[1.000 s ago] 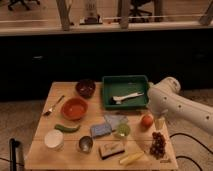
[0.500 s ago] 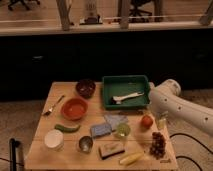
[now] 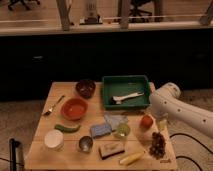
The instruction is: Place apple in paper cup
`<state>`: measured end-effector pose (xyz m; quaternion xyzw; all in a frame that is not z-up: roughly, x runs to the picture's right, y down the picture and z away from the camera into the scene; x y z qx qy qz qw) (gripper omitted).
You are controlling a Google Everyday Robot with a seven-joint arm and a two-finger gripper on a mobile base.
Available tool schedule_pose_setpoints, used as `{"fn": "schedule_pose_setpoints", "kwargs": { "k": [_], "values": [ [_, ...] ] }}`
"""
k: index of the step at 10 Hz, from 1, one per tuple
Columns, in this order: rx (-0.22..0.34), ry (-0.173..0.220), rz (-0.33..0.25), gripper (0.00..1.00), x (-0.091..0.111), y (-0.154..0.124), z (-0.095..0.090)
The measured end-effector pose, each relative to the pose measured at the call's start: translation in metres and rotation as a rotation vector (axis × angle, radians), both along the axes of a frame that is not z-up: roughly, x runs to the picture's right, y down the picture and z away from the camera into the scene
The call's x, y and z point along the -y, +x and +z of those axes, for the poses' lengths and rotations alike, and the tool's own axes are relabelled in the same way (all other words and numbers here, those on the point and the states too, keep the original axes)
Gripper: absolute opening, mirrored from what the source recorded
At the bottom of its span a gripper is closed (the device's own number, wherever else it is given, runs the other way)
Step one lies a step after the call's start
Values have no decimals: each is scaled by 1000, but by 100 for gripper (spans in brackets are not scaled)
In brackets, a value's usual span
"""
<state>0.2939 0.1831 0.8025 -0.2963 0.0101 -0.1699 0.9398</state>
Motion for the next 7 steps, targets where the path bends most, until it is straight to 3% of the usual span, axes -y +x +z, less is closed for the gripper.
{"fn": "schedule_pose_setpoints", "kwargs": {
  "k": [7],
  "values": [
    [47, -22, -22, 80, -9, 1, 23]
  ]
}}
